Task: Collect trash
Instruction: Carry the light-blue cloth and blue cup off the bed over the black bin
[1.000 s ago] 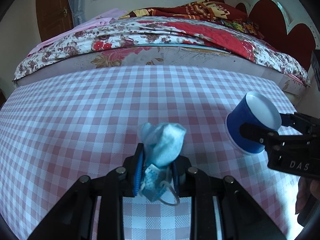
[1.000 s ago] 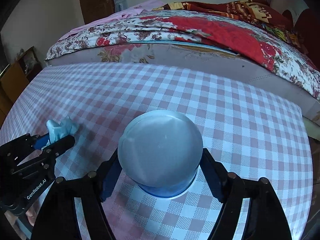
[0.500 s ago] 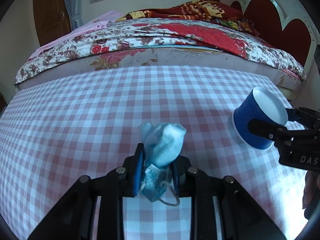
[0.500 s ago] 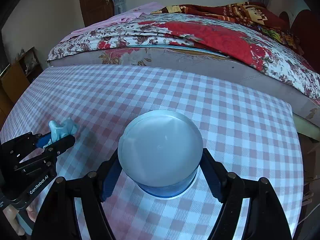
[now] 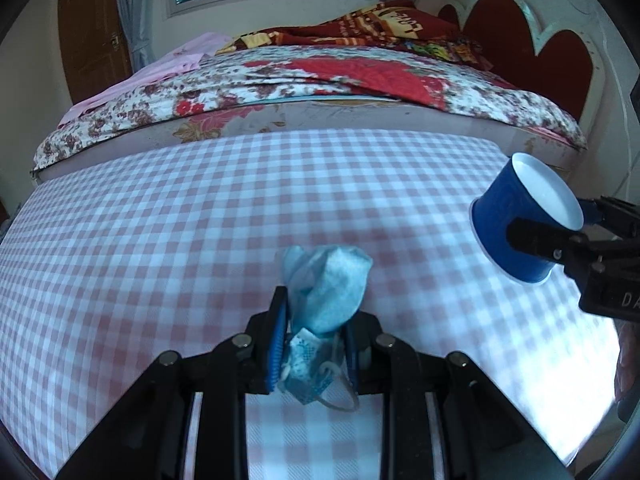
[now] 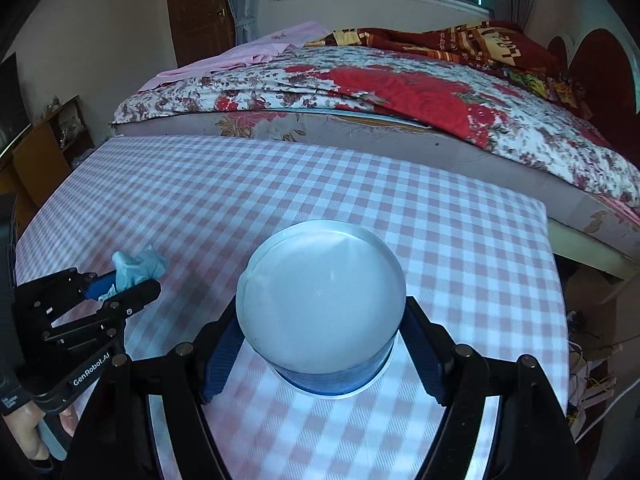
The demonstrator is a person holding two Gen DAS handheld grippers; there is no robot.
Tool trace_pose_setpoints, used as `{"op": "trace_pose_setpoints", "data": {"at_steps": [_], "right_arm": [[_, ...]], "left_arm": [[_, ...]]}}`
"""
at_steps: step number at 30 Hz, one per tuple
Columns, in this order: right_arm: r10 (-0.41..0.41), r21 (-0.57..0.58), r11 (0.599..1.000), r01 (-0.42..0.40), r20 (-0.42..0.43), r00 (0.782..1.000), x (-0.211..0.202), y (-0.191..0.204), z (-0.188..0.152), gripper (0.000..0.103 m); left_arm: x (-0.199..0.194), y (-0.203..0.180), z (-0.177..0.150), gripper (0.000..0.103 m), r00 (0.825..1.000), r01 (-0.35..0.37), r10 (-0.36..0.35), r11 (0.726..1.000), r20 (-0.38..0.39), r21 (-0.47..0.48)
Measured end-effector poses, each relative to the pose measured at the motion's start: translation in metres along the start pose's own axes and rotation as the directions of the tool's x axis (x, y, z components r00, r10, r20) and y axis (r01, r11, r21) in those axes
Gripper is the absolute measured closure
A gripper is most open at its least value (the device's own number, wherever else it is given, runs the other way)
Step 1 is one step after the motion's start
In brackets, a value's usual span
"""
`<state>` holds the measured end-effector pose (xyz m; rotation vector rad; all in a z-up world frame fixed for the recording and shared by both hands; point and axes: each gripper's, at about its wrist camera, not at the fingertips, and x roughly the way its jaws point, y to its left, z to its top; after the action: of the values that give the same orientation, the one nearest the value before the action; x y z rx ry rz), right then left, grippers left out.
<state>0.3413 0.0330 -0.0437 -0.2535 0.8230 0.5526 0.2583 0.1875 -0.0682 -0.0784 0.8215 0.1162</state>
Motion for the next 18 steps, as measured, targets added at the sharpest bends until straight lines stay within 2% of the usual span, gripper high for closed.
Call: {"op": "trace_pose_setpoints", "data": {"at_steps": [12, 18], "right_arm": [[-0.037, 0.076, 0.997, 0.032, 0.065, 0.997, -0.087, -0.027, -0.049, 0.027], [-0.071, 0.115, 0.992, 0.059, 0.102, 0.992, -0.131, -0.042, -0.076, 0.027]], "left_arm": [[-0.063, -0.057, -0.015, 0.077, 0.995, 0.072, -0.076, 0.995, 0.061, 0.065], [-0.087, -0.091, -0.031, 0.077, 0.987, 0.134, -0.141, 0.986, 0.075, 0.096]]}}
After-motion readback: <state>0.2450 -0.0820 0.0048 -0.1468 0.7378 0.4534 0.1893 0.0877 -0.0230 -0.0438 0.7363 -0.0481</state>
